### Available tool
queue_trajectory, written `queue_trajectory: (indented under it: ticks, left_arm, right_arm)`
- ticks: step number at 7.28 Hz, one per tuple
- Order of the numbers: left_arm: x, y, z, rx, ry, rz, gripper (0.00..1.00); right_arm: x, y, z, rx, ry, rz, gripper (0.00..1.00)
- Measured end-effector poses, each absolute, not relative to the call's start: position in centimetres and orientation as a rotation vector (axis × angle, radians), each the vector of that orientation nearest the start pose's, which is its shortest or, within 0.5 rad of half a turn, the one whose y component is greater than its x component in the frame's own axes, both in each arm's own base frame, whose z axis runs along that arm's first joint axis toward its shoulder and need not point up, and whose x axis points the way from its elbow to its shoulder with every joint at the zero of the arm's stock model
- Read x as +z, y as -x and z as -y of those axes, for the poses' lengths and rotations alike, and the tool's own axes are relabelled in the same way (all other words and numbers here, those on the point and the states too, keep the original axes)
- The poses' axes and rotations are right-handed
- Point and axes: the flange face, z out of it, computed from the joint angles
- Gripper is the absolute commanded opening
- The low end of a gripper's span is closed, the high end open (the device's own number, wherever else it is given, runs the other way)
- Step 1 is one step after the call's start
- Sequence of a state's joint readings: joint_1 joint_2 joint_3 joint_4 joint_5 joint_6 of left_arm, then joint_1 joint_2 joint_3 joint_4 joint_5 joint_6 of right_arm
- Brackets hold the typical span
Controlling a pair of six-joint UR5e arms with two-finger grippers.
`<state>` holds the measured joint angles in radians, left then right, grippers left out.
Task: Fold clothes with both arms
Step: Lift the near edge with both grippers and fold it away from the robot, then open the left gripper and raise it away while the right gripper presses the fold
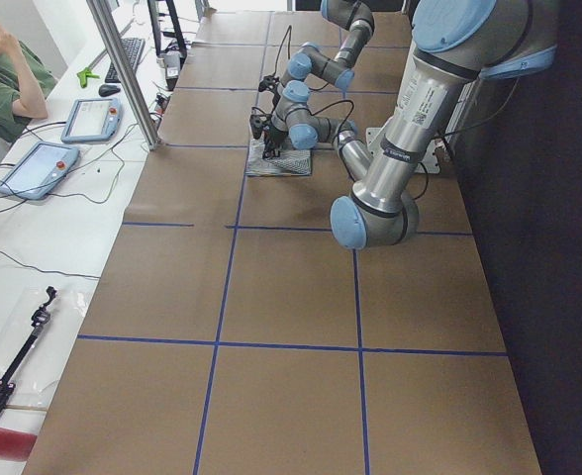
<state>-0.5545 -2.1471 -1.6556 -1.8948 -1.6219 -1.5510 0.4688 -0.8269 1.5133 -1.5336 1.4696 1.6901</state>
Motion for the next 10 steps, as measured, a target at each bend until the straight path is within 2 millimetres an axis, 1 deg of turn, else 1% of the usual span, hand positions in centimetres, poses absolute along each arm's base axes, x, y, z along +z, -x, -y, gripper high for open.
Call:
queue_trajectory:
  ticks: [1, 2, 3, 4, 5, 6, 7, 8, 9, 10]
  left_arm:
    - [25.1, -51.1, 46.8, -0.465, -0.236, -0.966, 0.99]
    - [25.1, -51.1, 46.8, -0.443, -0.247, -0.962, 1.00]
    - [25.0, -50.8, 47.0, -0.386, -0.280, -0.955, 1.00]
    - [24.9, -49.8, 47.6, -0.318, -0.304, -0.949, 1.00]
    - [25.1, -47.9, 49.0, -0.236, -0.311, -0.948, 1.00]
    - [25.8, -45.5, 50.5, -0.155, -0.325, -0.945, 1.00]
    - [26.4, -43.7, 51.4, -0.105, -0.344, -0.941, 1.00]
    - [26.9, -42.9, 51.8, -0.083, -0.355, -0.941, 1.00]
    - [27.0, -42.6, 52.0, -0.077, -0.359, -0.941, 1.00]
    - [27.1, -42.5, 52.0, -0.077, -0.358, -0.942, 1.00]
  right_arm:
    - [23.5, 58.7, 45.9, 0.582, -0.231, 0.703, 0.99]
    - [23.2, 58.7, 46.0, 0.554, -0.243, 0.702, 1.00]
    - [22.5, 58.6, 46.2, 0.526, -0.257, 0.707, 1.00]
    - [21.3, 58.5, 46.5, 0.499, -0.268, 0.716, 1.00]
    - [20.2, 58.6, 46.4, 0.464, -0.281, 0.724, 1.00]
    - [19.6, 58.9, 46.0, 0.417, -0.295, 0.727, 1.00]
    - [19.4, 59.7, 44.7, 0.352, -0.309, 0.722, 1.00]
    - [19.6, 61.1, 42.9, 0.296, -0.324, 0.713, 1.00]
    - [19.9, 62.3, 41.6, 0.256, -0.343, 0.697, 1.00]
    - [20.6, 63.0, 41.3, 0.226, -0.365, 0.671, 1.00]
